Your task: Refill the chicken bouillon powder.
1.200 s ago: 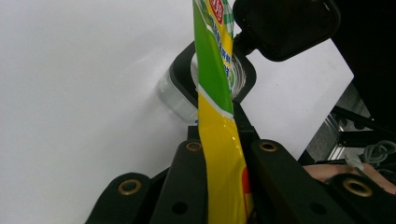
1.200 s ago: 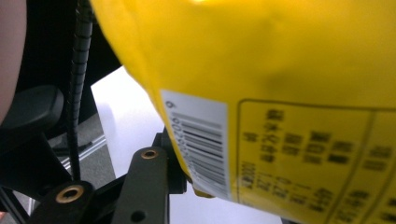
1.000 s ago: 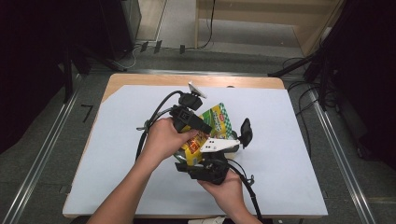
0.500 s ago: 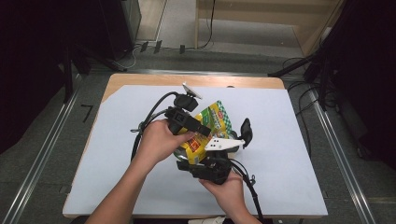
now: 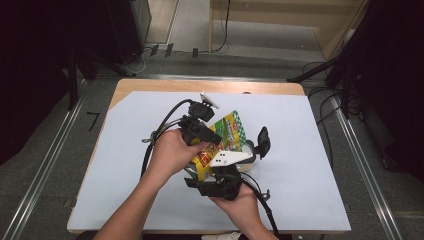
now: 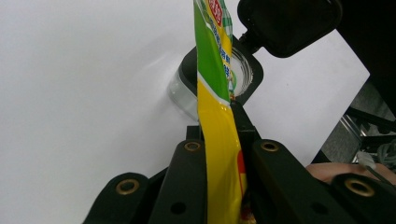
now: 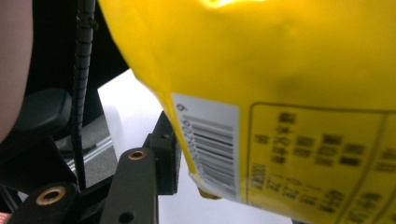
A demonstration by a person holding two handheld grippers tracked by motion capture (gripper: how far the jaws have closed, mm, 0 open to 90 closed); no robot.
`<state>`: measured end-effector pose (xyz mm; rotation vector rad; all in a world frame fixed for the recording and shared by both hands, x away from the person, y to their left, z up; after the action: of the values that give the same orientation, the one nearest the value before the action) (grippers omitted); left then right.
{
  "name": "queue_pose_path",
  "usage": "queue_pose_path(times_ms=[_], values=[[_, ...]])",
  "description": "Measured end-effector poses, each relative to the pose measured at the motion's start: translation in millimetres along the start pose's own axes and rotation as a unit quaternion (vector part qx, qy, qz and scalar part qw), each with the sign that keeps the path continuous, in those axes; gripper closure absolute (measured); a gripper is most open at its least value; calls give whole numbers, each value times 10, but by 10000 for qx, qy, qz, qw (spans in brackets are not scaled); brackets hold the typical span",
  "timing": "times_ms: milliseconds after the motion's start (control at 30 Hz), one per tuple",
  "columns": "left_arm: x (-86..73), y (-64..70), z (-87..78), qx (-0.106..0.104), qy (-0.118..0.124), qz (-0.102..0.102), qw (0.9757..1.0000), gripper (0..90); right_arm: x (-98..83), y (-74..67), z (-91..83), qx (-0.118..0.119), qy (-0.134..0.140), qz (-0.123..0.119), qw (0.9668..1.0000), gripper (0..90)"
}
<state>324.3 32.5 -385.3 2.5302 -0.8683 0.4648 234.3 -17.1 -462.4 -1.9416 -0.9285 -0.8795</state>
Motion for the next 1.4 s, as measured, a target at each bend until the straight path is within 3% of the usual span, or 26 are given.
queue_pose_path(times_ms=[200, 400, 467, 733, 933, 1133, 1300, 1400], values=[[7, -2, 0, -2, 12, -10, 10000, 894, 0, 10, 2, -177, -111, -68, 9998, 639], [15, -17, 4, 12, 34, -69, 10000, 896, 0, 2, 20, -318, -217, -258, 9989, 583], [14, -18, 2, -32, 34, -92, 9999, 897, 3, 2, 21, -343, -199, -248, 9989, 626], [32, 5, -2, -150, 150, -106, 9997, 867, 8, 28, -16, -60, -39, 35, 10000, 680], [42, 11, -47, -335, 261, -153, 9990, 727, 36, 52, -59, 164, 173, 337, 9991, 682], [35, 26, -106, -233, 276, -111, 9993, 706, 48, 77, -94, 239, 313, 507, 9979, 685], [32, 55, -76, 82, 179, 93, 9998, 815, 43, 38, -62, 209, 258, 438, 9985, 673], [39, 58, -71, 130, 170, 82, 9997, 863, 41, 33, -56, 226, 246, 396, 9987, 666]])
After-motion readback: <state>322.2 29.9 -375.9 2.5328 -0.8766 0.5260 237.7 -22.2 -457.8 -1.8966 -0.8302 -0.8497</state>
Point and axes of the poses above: each handheld gripper's, and its own axes: z roughly forward along the jaws, x roughly out of its top, y roughly to its right, the point moved 5 cm from there along z, roughly forward along the jaws, and after that the axes turned 1 degree about x, right-handed, at the moved point
